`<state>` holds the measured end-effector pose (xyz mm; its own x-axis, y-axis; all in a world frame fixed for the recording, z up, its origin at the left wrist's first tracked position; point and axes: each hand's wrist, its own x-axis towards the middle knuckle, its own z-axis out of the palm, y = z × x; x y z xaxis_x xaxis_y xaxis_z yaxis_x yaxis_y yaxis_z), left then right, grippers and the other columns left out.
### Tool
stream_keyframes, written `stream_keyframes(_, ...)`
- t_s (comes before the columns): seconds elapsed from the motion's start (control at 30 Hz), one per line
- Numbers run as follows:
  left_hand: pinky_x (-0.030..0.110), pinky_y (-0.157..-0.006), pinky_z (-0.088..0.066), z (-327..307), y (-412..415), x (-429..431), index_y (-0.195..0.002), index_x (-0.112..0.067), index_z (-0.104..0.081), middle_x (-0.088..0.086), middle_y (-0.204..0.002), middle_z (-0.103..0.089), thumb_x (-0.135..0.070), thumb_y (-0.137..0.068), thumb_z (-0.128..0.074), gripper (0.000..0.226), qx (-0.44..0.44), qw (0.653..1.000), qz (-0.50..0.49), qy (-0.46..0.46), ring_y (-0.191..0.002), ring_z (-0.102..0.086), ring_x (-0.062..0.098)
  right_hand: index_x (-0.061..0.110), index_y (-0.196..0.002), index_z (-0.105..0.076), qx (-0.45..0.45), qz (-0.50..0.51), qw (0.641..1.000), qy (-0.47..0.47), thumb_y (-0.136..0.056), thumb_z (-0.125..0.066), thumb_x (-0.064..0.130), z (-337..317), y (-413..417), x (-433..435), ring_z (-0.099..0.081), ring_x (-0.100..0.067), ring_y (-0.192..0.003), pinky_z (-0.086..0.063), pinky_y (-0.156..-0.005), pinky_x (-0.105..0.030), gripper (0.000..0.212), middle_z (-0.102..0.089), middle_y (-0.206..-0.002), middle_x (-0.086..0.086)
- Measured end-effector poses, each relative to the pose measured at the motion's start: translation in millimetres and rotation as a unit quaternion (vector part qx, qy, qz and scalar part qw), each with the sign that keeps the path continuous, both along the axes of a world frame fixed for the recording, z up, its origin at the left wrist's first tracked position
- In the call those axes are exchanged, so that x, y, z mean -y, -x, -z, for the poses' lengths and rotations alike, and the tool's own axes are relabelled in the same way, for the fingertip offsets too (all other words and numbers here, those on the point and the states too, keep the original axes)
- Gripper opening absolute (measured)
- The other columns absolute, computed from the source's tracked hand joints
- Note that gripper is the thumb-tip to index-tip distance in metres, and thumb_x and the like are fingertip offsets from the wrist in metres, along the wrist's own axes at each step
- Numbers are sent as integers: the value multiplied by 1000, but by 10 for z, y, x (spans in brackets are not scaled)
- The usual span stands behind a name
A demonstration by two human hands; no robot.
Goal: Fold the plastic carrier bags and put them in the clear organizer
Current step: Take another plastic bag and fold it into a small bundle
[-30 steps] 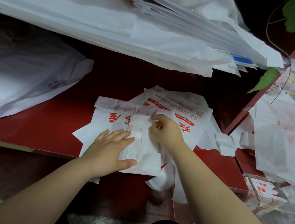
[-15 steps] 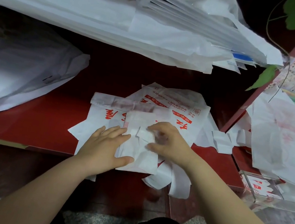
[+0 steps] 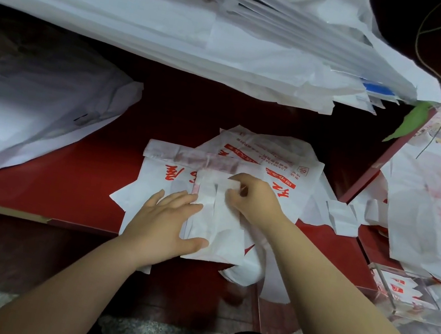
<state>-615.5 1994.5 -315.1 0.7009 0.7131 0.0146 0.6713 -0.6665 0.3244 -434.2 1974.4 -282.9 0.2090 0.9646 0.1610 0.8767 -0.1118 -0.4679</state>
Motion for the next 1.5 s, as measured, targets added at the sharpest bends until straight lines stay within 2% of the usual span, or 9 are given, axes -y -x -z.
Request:
stream_keyframes(0.27, 24, -110, 9, 30, 4, -11, -145, -32, -22, -15, -154, -11, -76, -44, -4, 112, 19, 1000, -4, -7, -141, -4, 3, 8, -124, -50, -96, 94, 987, -82, -90, -55, 15, 40, -12, -99, -47, -10, -88, -35, -71, -17, 35, -55, -119, -7)
stream_keyframes(0.37, 22, -110, 9, 42, 10, -11, -145, -32, -20, -14, -153, -13, -77, -45, -6, 111, 34, 999, -8, 0, -140, -5, 3, 7, -112, -58, -114, 37, 984, -133, -88, -51, 11, 28, 24, 206, -48, -2, -85, -35, -71, -3, 26, -58, -116, -4)
stream_keyframes(0.43, 22, -110, 8, 40, 7, -6, -145, -31, -18, -14, -153, -14, -77, -45, -7, 111, 42, 999, -11, 0, -140, -6, 3, 6, -113, -59, -101, -60, 984, -132, -78, -49, 28, 53, 90, 506, -48, 6, -92, -31, -84, 1, 42, -55, -115, 4)
stream_keyframes(0.6, 23, -111, 6, 39, -2, 28, -145, -31, -18, -13, -153, -13, -76, -45, -7, 110, 46, 999, -11, -14, -140, -7, 4, 18, -114, -53, 145, -203, 958, -142, -72, -55, 40, 369, 105, 915, -47, -12, -115, -33, -103, -27, 47, -63, -118, -5)
stream_keyframes(0.8, 13, -104, 13, 22, 27, 36, -142, -33, -28, -17, -151, -16, -79, -50, -4, 106, 68, 997, 29, -28, -138, -8, -2, 12, -90, -72, 223, -179, 944, -165, -71, -45, 27, 391, 161, 837, -67, -21, -93, -51, -82, -44, 35, -71, -100, -4)
stream_keyframes(0.93, 4, -102, 8, -18, 111, 144, -126, -22, -56, -8, -136, -46, -86, -67, 5, 107, 153, 984, 86, -35, -128, -28, -1, 11, -86, -73, 191, -162, 955, -157, -76, -44, 23, 367, 198, 831, -69, -19, -84, -53, -76, -44, 33, -72, -93, -3)
stream_keyframes(1.03, 19, -105, -13, -46, 201, 262, -113, -17, -66, 1, -119, -64, -69, -83, -31, 70, 135, 978, 114, -113, -119, -46, 11, 10, -86, -73, 173, -156, 956, -180, -77, -44, 20, 350, 223, 848, -69, -18, -83, -53, -78, -37, 32, -73, -89, -3)
stream_keyframes(1.3, 25, -97, -26, 245, 241, 307, -92, -14, -74, 1, -99, -71, -29, -72, -52, 33, 229, 963, 44, -135, -107, -48, 9, 11, -92, -72, 39, -163, 968, -187, -81, -51, 26, 461, 256, 1035, -57, -10, -101, -34, -94, -20, 28, -72, -97, 1)
stream_keyframes(1.5, 8, -87, -35, 184, 228, 352, -81, -18, -77, -22, -86, -69, -37, -77, -58, 27, 323, 945, -27, -39, -96, -53, -10, 13, -93, -67, 9, -132, 974, -185, -70, -53, 25, 430, 178, 1012, -55, -10, -89, -34, -87, -9, 29, -71, -88, 0)
